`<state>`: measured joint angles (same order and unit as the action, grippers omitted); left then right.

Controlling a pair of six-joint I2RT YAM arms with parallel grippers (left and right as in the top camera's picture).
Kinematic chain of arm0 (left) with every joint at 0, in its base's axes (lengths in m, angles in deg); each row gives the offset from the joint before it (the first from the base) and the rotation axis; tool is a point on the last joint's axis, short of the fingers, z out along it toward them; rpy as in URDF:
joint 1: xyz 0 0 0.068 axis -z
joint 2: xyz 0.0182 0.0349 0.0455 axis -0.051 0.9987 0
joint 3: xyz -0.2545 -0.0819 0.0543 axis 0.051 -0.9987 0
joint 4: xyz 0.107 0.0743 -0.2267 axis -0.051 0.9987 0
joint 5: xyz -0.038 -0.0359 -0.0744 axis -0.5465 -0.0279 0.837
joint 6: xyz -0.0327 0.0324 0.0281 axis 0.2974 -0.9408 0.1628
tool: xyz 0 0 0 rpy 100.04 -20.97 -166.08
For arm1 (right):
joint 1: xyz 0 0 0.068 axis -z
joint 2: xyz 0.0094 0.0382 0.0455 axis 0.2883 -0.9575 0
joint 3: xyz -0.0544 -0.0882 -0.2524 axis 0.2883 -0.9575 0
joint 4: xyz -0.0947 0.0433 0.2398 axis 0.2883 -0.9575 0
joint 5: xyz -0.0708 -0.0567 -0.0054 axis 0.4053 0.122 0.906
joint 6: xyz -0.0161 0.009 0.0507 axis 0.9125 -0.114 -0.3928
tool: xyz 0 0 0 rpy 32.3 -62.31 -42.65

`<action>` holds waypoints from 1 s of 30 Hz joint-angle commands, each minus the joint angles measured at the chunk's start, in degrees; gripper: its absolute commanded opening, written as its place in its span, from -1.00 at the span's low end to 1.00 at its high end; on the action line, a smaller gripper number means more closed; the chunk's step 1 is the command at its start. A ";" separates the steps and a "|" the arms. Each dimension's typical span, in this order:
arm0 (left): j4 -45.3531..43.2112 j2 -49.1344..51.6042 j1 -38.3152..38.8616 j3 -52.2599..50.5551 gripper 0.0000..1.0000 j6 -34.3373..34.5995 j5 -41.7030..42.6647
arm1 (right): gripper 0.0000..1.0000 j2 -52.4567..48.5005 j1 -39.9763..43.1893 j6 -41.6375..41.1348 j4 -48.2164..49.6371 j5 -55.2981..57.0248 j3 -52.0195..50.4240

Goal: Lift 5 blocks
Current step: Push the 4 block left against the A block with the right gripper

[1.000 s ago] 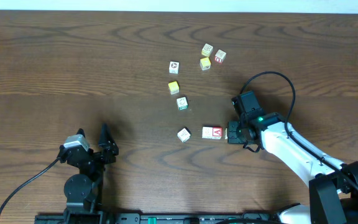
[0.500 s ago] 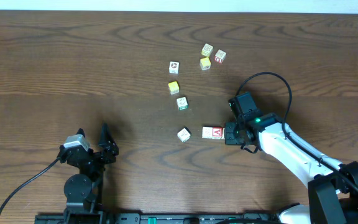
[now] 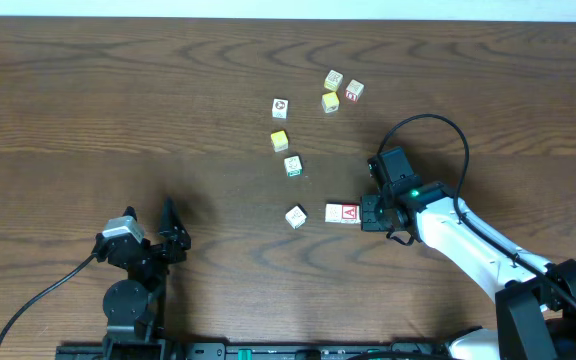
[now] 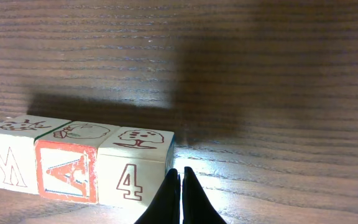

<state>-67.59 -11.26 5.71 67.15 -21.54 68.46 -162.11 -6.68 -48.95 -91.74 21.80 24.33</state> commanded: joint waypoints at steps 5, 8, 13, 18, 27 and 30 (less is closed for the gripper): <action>2.34 -0.31 -0.09 -1.01 0.45 0.09 -0.76 | -0.97 -0.50 -0.35 0.79 -0.04 -0.48 0.20; 2.34 -0.31 -0.09 -1.01 0.45 0.09 -0.76 | -0.97 -0.50 -0.35 0.79 -0.04 -0.46 0.20; 2.34 -0.31 -0.09 -1.01 0.45 0.09 -0.76 | -0.96 -0.50 -0.35 0.79 -0.02 -0.46 0.20; 2.34 -0.31 -0.09 -1.01 0.45 0.09 -0.76 | -0.96 -0.50 -0.35 0.79 0.00 -0.46 0.20; 2.34 -0.31 -0.09 -1.01 0.45 0.09 -0.76 | -0.74 -0.50 -0.17 -1.66 -1.38 5.18 0.22; 2.34 -0.31 -0.09 -1.01 0.45 0.09 -0.76 | -0.63 -0.50 0.07 -4.17 -1.62 11.06 0.22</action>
<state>-67.59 -11.26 5.71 67.15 -21.54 68.46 -162.11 -6.68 -50.20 -93.25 25.60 24.33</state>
